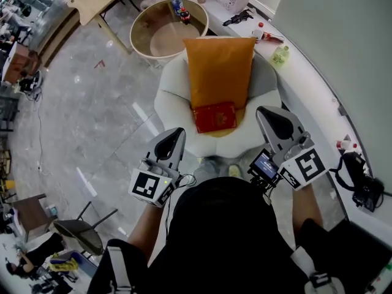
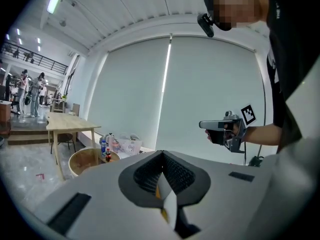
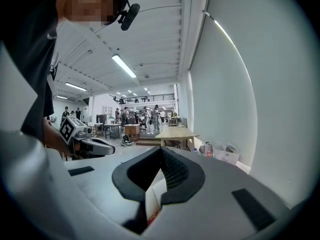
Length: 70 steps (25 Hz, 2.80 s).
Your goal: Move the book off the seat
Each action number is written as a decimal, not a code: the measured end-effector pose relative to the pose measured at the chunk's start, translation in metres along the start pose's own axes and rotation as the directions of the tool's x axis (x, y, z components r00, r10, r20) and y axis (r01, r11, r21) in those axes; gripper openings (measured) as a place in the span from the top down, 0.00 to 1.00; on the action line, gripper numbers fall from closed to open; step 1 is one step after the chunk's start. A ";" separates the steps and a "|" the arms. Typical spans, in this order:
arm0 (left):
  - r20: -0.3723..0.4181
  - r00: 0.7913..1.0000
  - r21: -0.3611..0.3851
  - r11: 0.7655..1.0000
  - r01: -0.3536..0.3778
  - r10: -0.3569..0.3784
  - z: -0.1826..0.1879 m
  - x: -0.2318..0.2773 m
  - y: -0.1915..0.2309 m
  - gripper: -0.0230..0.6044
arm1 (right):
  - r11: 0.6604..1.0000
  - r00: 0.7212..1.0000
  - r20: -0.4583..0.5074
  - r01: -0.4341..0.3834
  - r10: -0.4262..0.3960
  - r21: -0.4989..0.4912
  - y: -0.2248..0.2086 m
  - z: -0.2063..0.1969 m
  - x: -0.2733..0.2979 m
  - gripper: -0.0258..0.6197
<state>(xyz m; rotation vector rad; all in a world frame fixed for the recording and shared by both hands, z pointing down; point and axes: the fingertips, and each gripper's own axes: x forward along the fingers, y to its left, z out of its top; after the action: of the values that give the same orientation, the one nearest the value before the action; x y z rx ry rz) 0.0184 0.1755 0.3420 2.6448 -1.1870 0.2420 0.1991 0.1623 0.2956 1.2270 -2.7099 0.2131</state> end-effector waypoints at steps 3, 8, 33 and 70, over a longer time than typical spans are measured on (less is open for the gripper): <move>0.026 0.999 0.001 1.000 0.027 -0.027 0.006 0.006 0.026 0.95 | 1.000 1.000 -0.019 0.009 -0.010 -0.022 -0.001 0.005 0.025 0.94; 0.043 0.996 -0.024 0.997 0.075 -0.074 -0.003 0.020 0.062 0.95 | 0.998 0.997 -0.062 0.032 -0.035 -0.051 -0.006 0.002 0.054 0.94; -0.615 0.744 0.005 0.941 0.337 -0.263 -0.329 0.233 0.133 0.78 | 0.982 0.978 -0.205 -0.001 0.040 0.187 -0.130 -0.201 0.118 0.94; -0.896 0.083 -0.288 0.715 0.637 -0.435 -0.612 0.242 0.046 0.39 | 0.913 0.969 -0.229 0.005 0.096 0.408 -0.117 -0.389 0.121 0.94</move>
<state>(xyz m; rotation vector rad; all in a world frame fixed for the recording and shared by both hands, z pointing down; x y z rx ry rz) 0.1088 0.1426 0.9949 2.0840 0.2938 1.5329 0.2424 0.0730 0.7080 1.1349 -2.5508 0.9122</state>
